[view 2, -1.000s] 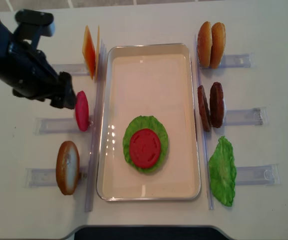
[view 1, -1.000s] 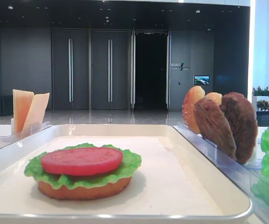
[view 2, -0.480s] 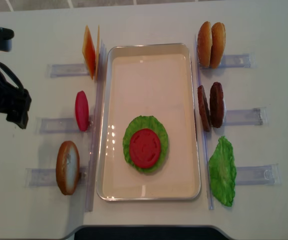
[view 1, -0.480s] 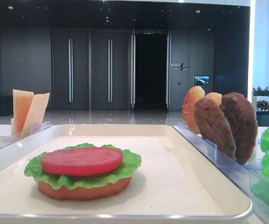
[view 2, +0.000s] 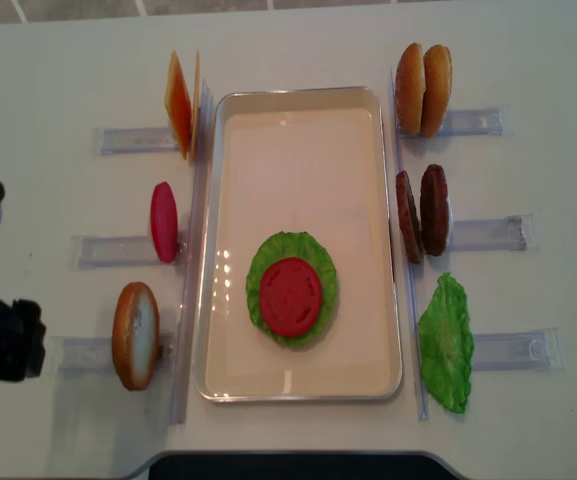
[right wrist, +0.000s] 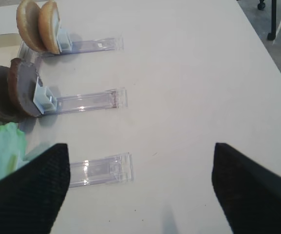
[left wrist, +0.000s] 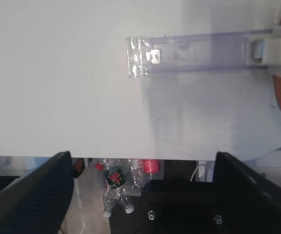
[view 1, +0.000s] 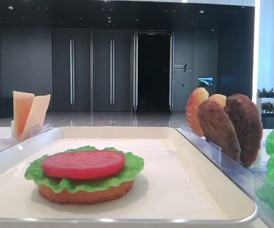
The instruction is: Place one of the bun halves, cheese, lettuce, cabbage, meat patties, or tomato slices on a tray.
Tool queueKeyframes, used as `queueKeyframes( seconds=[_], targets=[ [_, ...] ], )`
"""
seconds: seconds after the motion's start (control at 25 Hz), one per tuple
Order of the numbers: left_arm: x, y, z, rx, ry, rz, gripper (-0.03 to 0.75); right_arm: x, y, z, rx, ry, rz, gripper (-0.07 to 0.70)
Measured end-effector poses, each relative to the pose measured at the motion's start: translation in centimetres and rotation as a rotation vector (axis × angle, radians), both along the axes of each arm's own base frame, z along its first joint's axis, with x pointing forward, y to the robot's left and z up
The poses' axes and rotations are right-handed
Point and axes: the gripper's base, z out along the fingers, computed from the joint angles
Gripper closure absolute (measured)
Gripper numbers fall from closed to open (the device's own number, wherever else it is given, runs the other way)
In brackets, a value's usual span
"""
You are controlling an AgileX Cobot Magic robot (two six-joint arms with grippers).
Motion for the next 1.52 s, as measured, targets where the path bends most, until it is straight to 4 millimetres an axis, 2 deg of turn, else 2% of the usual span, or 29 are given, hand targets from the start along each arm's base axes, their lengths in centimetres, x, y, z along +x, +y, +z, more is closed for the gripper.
queueKeyframes(
  seconds=[0.16, 0.4, 0.8, 1.2, 1.52],
  targets=[
    [-3.0, 0.1, -0.2, -0.034, -0.099, 0.001, 0.024, 0.0, 0.0, 0.0, 0.0, 0.0, 0.0, 0.039],
    [-5.8, 0.2, -0.7, -0.066, -0.289, -0.014, 0.024, 0.0, 0.0, 0.0, 0.0, 0.0, 0.0, 0.039],
    [-8.2, 0.2, 0.1, -0.123, -0.483, -0.021, 0.073, 0.0, 0.0, 0.0, 0.0, 0.0, 0.0, 0.039],
    [-10.9, 0.4, 0.9, -0.139, -0.674, -0.022, 0.194, 0.0, 0.0, 0.0, 0.0, 0.0, 0.0, 0.039],
    [-12.4, 0.6, 1.0, -0.101, -0.77, 0.091, 0.288, 0.0, 0.0, 0.0, 0.0, 0.0, 0.0, 0.039]
  ],
)
